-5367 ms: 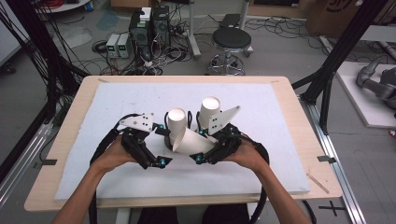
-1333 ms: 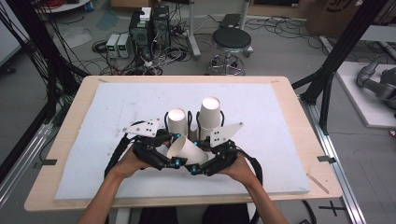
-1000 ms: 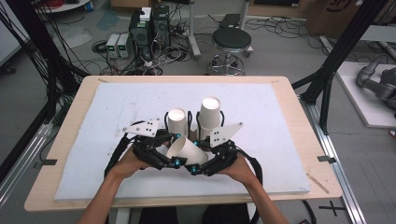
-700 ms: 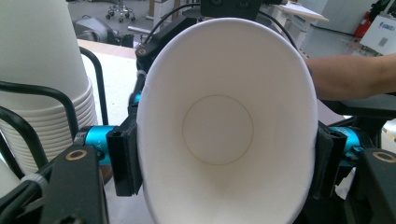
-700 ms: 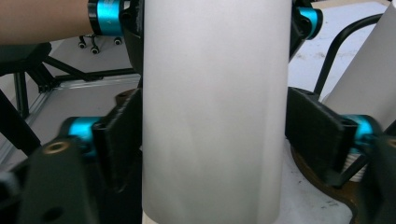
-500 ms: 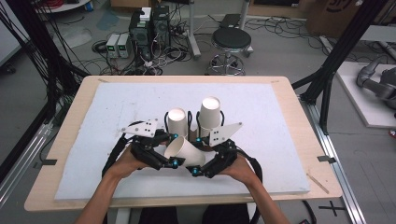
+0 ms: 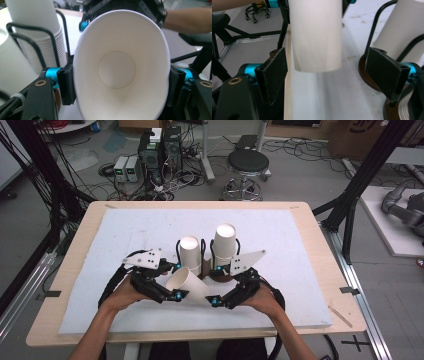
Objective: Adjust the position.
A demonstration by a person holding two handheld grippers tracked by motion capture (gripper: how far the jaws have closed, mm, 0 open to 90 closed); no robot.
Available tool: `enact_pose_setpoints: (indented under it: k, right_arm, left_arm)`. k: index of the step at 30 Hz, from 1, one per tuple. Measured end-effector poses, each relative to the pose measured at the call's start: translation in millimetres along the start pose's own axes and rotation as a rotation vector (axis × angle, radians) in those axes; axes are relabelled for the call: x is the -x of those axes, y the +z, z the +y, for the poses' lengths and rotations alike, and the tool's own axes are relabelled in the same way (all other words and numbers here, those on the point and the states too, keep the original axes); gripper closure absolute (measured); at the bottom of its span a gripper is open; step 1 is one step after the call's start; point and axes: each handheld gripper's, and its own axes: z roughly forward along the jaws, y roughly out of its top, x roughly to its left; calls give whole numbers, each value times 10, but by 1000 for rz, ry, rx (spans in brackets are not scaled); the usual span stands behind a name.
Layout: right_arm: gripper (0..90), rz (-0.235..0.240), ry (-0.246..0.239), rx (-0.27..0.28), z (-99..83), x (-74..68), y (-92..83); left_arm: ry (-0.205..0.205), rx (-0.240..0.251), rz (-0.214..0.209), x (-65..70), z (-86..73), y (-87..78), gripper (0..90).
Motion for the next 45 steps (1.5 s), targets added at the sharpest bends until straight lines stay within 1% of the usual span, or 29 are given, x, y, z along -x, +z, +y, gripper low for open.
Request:
enact_pose_setpoints:
  k: [7,13,14,19,20,25,26,29,31,34,36,37,41,42,45]
  right_arm:
    - [186,-26,9,-15,-49,38,-118]
    - [186,-54,23,-37,-106,76,-227]
    - [186,-59,25,-41,-115,82,-243]
    - [186,-80,33,-62,-166,121,-328]
    - [186,-83,39,-64,-177,126,-345]
    - [186,-124,50,-89,-249,156,-434]
    - [186,-132,61,-85,-268,160,-460]
    - [186,-158,72,-84,-317,180,-523]
    - [186,-177,85,-79,-359,195,-575]
    - [187,-214,96,-75,-424,211,-646]
    - [186,-235,115,-71,-464,212,-688]
    - [187,-238,120,-69,-484,218,-710]
    - [187,-279,129,-73,-547,224,-773]
    - [187,-281,134,-71,-564,229,-787]
    - [190,-323,151,-79,-621,230,-799]
  left_arm:
    - [3,-58,42,-1,-33,-142,295]
    - [8,-121,83,-5,-45,-259,294]
    - [3,-125,85,-2,-50,-274,294]
    - [13,-173,111,-4,-64,-359,293]
    - [11,-176,116,-4,-71,-372,293]
    - [12,-213,137,-18,-96,-419,293]
    - [11,-214,142,-18,-100,-423,293]
    - [7,-216,151,-20,-119,-438,292]
    - [8,-225,158,-26,-129,-453,292]
    - [-1,-228,166,-33,-159,-470,292]
    - [-4,-235,170,-39,-177,-480,292]
    - [-5,-246,174,-40,-182,-486,293]
    - [-12,-261,184,-51,-204,-503,292]
    - [-12,-265,189,-53,-205,-509,292]
    - [-16,-277,196,-66,-215,-526,292]
